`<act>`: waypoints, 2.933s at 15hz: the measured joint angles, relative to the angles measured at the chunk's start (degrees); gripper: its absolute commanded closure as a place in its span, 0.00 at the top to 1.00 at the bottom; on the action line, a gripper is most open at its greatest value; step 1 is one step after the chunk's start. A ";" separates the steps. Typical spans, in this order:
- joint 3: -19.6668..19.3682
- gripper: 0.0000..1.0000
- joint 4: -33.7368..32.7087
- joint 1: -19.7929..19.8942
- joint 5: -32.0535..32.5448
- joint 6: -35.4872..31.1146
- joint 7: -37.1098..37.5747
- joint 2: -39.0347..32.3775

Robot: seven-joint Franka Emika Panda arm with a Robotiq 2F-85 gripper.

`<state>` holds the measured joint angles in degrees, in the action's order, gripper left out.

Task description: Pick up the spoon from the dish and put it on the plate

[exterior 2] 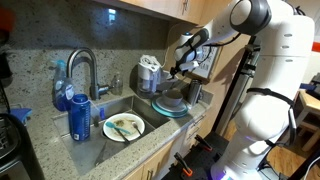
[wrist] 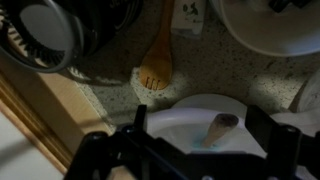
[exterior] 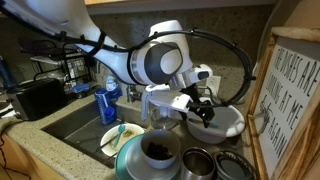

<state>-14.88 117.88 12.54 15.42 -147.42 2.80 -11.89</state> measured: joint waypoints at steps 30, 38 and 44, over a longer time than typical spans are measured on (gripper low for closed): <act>0.19 0.08 -8.75 -1.44 -0.73 -1.09 0.00 -10.54; -0.43 0.09 -9.22 -2.65 -0.26 -0.98 0.88 -10.40; -2.45 0.09 -8.04 -6.29 5.20 2.98 8.06 -5.96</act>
<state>-17.33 109.85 6.25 20.61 -144.45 10.87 -17.85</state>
